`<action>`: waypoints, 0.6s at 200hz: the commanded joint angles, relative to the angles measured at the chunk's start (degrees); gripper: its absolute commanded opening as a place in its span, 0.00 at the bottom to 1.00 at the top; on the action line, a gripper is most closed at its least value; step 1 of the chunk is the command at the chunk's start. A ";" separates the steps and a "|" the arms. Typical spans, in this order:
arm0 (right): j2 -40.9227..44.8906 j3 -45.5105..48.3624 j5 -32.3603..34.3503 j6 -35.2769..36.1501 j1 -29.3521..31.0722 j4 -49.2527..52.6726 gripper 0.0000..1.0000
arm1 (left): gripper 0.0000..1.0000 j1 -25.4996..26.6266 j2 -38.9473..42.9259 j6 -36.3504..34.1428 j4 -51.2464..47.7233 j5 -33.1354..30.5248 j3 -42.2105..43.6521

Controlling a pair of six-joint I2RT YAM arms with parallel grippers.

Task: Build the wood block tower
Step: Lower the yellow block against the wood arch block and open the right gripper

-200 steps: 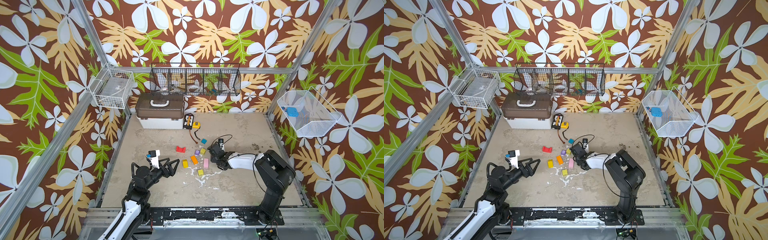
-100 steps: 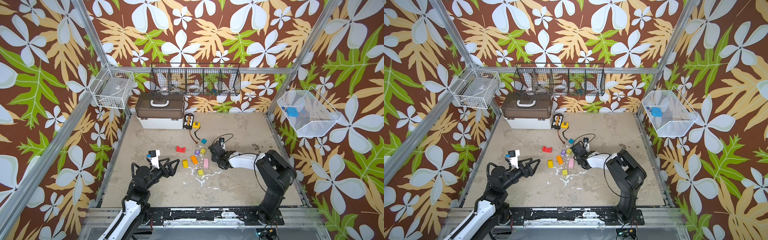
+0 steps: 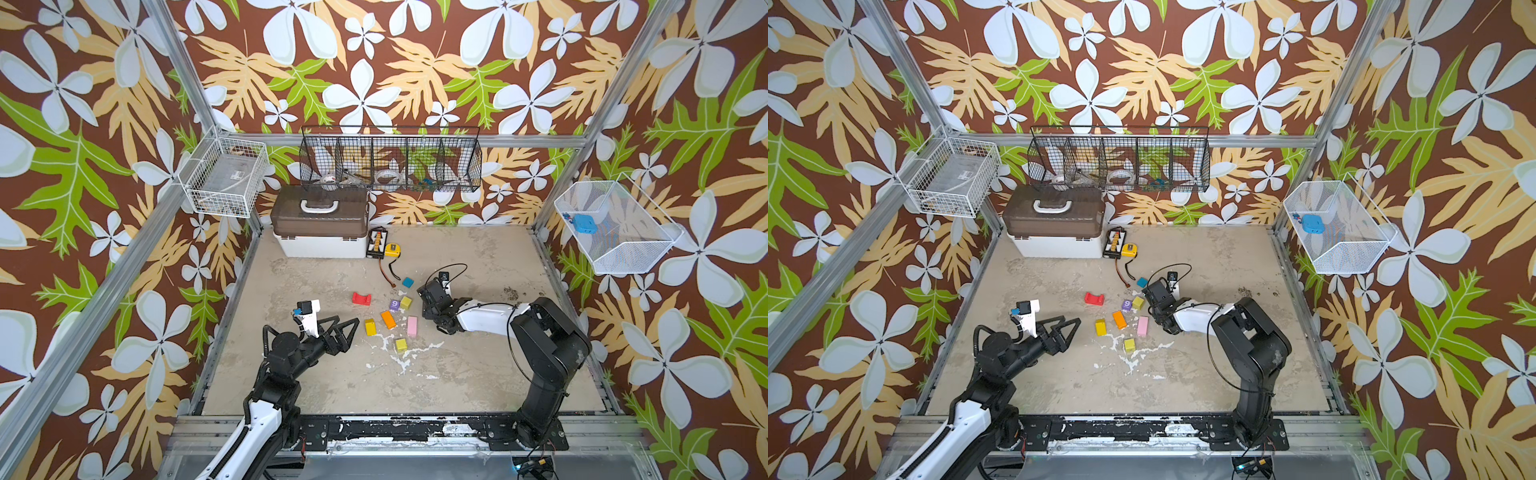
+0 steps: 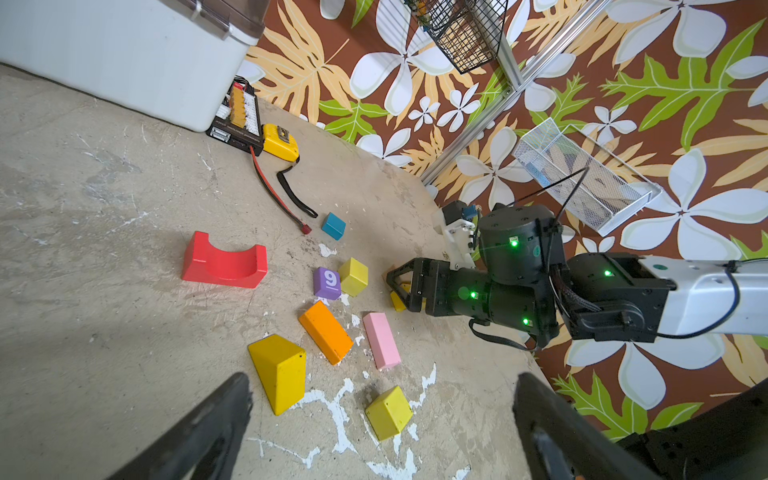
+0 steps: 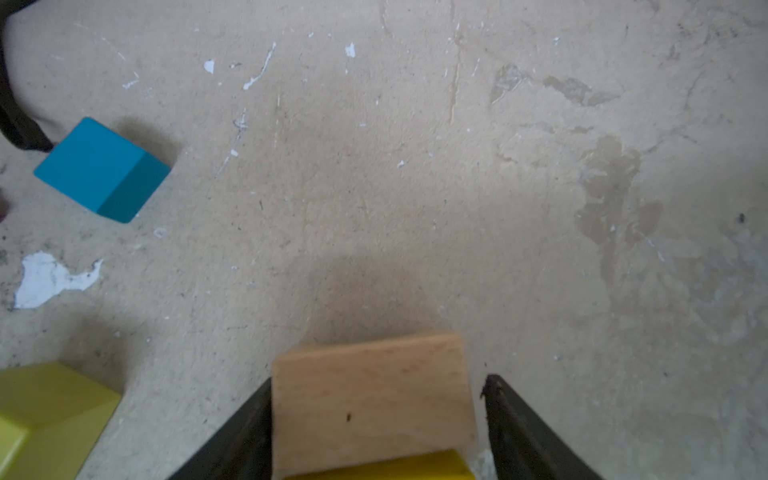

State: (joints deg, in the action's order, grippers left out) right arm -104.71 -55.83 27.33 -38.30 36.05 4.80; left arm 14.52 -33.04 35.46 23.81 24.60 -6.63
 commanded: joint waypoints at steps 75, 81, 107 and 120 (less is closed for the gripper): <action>3.63 -6.13 -2.69 5.27 -4.69 3.72 0.69 | 1.00 -0.01 0.14 -0.55 -0.08 0.23 -0.39; 3.42 -6.53 -3.69 5.83 -5.50 3.68 0.66 | 1.00 0.02 0.19 -0.55 -0.08 0.27 -0.40; 1.52 -9.02 -9.05 8.34 -8.64 4.84 0.52 | 1.00 -0.02 0.33 -0.52 -0.17 0.21 -0.22; 0.54 -10.40 -10.23 9.43 -9.37 5.86 0.47 | 1.00 0.00 0.26 -0.47 -0.17 0.32 -0.30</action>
State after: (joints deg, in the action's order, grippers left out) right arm -102.78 -64.36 21.56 -32.16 27.77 7.90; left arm 14.52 -32.77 35.44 23.79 24.45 -6.63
